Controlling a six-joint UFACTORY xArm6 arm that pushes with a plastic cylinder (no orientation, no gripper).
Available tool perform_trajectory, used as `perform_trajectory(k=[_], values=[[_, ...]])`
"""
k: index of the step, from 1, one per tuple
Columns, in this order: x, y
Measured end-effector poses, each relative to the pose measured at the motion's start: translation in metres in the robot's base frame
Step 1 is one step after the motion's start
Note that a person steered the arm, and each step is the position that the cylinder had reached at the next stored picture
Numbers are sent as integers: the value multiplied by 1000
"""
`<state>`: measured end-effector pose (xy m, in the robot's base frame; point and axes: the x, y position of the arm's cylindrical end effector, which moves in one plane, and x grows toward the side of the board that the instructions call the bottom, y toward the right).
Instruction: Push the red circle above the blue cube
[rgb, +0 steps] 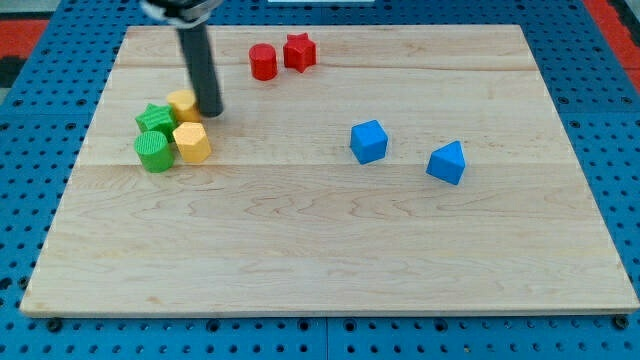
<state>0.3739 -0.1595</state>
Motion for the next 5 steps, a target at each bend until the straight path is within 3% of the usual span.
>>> perform_trajectory(k=[5], values=[[-48,25]])
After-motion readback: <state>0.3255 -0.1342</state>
